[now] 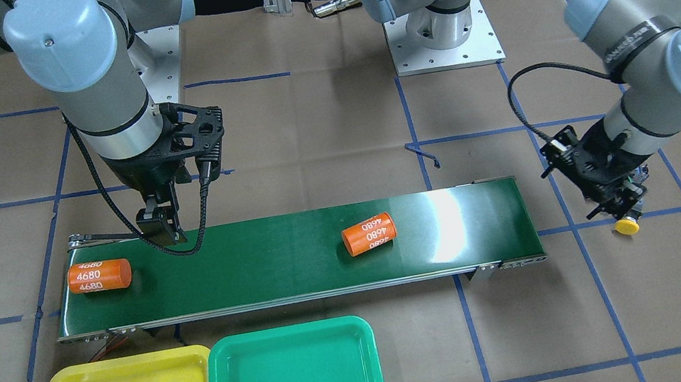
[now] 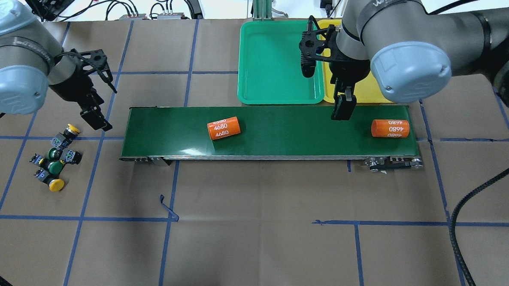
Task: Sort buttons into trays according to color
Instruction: 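Grasp a yellow-capped button from the pile with the left gripper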
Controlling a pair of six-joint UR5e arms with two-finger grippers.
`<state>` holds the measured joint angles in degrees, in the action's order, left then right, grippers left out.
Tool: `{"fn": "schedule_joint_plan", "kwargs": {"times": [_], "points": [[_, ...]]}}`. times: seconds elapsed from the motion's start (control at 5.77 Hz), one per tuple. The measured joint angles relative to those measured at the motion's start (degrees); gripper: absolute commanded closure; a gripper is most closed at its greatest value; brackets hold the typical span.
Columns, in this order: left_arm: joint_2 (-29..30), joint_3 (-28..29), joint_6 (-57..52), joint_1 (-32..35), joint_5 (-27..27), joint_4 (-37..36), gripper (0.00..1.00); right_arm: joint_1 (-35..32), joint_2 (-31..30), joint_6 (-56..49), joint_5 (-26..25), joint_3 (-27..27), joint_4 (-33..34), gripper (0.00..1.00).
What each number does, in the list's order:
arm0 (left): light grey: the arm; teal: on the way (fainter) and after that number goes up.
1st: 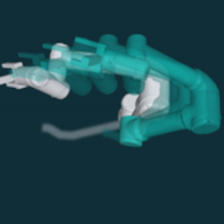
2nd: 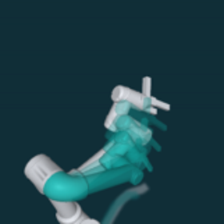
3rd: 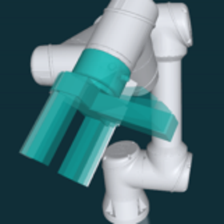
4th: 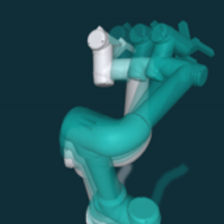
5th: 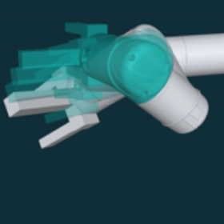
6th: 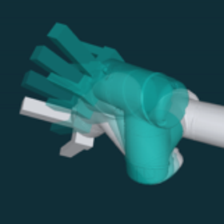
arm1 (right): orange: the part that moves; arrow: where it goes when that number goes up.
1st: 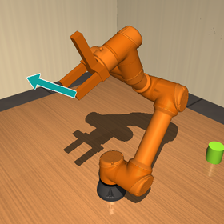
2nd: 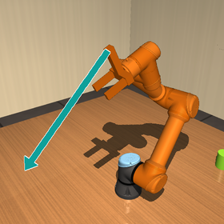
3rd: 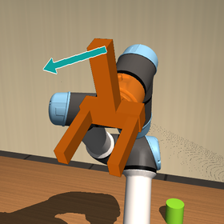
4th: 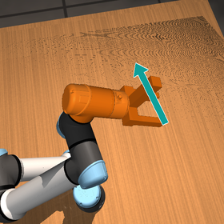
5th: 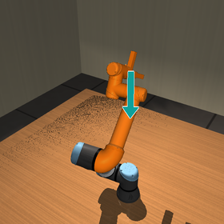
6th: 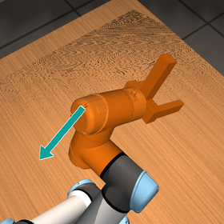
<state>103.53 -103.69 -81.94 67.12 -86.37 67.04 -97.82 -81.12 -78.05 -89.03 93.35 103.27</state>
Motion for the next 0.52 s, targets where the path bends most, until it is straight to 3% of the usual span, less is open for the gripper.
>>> {"fn": "schedule_joint_plan", "kwargs": {"times": [0.35, 0.52], "points": [[4.2, 0.9, 3.8, -10.6, 1.7, -3.4, 0.01, 0.0, 0.0, 0.0, 0.0, 0.0, 0.0, 0.0], [7.2, 2.1, 7.5, -11.9, 1.7, -6.5, 0.07, 0.0, 0.0, 0.0, 0.0, 0.1, -0.1, 0.0]]}}
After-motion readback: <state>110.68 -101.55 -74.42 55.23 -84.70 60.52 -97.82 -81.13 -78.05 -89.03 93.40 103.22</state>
